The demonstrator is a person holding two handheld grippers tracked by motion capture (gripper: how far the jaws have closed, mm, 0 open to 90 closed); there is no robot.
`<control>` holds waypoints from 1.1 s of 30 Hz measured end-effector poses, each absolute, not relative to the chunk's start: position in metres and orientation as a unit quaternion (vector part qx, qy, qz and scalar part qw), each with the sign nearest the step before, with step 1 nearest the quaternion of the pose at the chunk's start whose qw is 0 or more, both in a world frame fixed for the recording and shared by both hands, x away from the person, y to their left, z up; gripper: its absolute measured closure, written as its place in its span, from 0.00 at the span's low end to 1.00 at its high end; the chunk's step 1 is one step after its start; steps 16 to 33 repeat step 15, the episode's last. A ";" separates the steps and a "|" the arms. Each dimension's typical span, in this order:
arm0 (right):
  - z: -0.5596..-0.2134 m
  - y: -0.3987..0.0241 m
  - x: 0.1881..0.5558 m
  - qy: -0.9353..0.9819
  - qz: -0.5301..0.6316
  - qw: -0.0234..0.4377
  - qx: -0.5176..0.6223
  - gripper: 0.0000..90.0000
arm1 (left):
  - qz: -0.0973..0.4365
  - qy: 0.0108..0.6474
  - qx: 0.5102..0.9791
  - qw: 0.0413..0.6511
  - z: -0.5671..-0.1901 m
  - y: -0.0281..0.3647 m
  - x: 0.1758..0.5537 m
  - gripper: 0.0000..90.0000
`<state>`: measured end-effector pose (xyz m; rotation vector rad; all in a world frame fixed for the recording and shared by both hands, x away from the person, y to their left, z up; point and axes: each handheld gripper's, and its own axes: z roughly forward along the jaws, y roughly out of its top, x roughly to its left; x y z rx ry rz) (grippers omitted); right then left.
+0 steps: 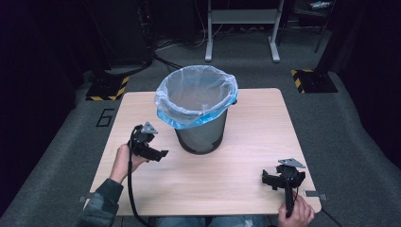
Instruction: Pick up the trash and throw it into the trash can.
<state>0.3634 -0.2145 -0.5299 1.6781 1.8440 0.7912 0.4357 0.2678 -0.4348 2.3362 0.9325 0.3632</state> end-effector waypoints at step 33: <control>-0.530 -0.214 0.363 0.680 0.292 0.259 0.620 0.00 | 0.136 0.356 0.862 0.335 -0.526 0.277 0.420 0.01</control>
